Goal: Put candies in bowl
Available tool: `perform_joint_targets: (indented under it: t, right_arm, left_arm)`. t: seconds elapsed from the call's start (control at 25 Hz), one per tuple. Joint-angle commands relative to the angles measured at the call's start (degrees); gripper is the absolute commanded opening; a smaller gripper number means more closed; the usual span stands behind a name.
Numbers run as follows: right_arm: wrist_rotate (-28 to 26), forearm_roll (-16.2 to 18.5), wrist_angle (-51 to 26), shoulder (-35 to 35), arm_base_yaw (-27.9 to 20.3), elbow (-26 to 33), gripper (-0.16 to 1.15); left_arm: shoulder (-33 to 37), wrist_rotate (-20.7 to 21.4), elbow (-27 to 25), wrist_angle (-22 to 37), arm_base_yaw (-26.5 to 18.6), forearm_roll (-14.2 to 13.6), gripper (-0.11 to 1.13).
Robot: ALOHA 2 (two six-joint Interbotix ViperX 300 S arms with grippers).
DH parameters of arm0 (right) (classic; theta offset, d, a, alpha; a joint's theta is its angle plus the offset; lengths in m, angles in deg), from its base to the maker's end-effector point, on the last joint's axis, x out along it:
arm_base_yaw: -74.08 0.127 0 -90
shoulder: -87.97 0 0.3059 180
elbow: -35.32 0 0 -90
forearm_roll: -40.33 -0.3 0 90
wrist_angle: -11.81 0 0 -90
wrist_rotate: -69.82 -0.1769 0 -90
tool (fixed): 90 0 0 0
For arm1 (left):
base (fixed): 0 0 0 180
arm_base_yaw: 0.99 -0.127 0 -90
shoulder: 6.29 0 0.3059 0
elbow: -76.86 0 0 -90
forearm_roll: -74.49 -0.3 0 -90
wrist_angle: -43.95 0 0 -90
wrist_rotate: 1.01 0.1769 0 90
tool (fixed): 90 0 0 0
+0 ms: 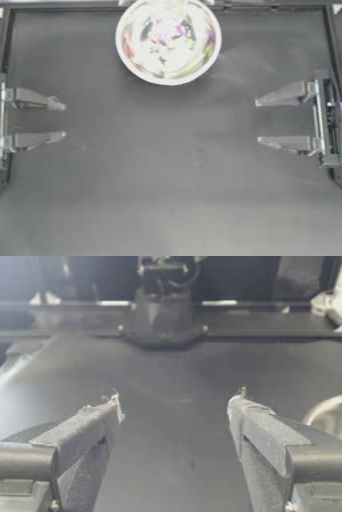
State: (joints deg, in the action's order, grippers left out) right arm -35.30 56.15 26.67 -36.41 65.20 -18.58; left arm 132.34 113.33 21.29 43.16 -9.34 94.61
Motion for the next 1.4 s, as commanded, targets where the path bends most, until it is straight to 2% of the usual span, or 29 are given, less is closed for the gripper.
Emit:
perform_joint_targets:
  t: [0.04, 1.0, 1.4]
  right_arm:
    - [0.1, -0.1, 0.2, 0.1, -0.1, 1.8, 0.95]
    - [0.0, -0.5, -2.2, -5.1, -0.1, -0.4, 0.96]
    - [0.0, -1.3, -3.3, -9.8, -0.1, -2.4, 0.95]
  left_arm:
    - [0.7, -0.1, 0.2, 0.2, 0.0, 0.2, 0.87]
    - [5.9, -0.1, -2.0, 0.7, -0.5, 1.1, 0.87]
    - [10.0, -0.1, -2.4, 3.4, -1.8, 1.4, 0.87]
